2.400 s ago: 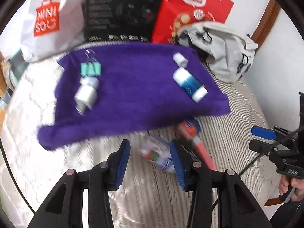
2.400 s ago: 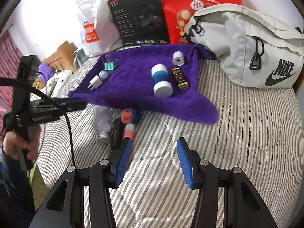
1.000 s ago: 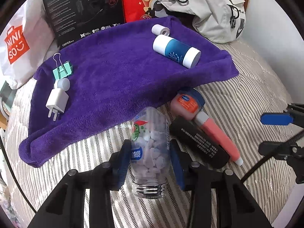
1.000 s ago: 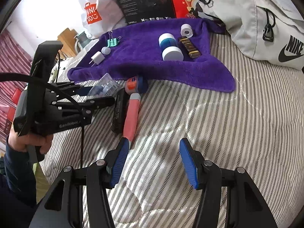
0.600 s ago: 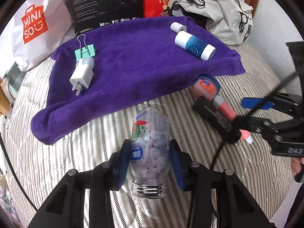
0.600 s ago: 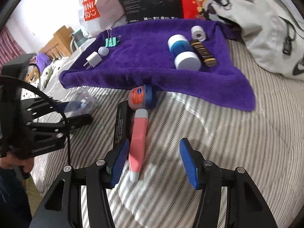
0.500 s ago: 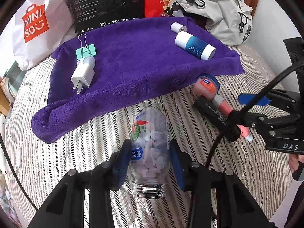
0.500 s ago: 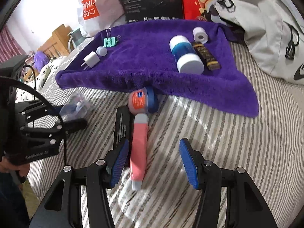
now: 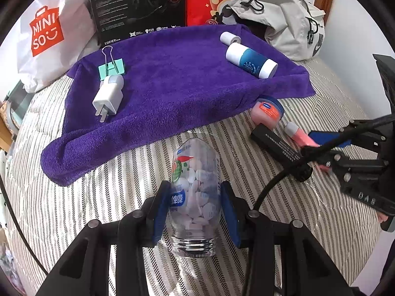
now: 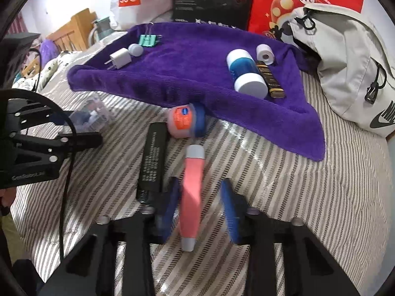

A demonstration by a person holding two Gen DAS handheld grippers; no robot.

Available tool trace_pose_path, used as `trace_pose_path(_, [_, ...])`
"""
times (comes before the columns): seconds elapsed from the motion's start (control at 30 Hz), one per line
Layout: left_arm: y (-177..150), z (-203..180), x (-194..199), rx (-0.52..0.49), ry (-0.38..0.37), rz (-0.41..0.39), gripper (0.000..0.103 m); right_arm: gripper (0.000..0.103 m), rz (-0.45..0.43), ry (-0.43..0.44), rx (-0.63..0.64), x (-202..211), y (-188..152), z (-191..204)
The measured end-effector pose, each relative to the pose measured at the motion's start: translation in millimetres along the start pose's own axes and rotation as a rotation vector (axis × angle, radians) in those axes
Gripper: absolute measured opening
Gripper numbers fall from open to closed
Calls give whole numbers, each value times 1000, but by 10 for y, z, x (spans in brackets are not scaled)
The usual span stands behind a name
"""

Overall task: Organize rigid objects
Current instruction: 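Grasp the clear pill bottle with the left gripper while the right grasps the pink tube, then lower the pink tube onto the towel with the right gripper while the left places the pill bottle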

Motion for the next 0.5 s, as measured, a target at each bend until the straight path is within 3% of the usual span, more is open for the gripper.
trace_pose_path(0.3, [6,-16,-17,-17,34,-9,39,17,-3,-35,-11,7,-36,2])
trace_pose_path(0.5, [-6,49,14,8,1,-9,39,17,8,15,-54,18,-22,-77])
Point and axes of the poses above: each gripper's, at about its wrist camera, not at the fingertips, and x roughly against the way its jaws point, z to its left, y to its top, the point moved 2 cm from there along -x, roughly the way its jaws point, and after that the axes turned 1 degree about x, right-handed, at the moved point
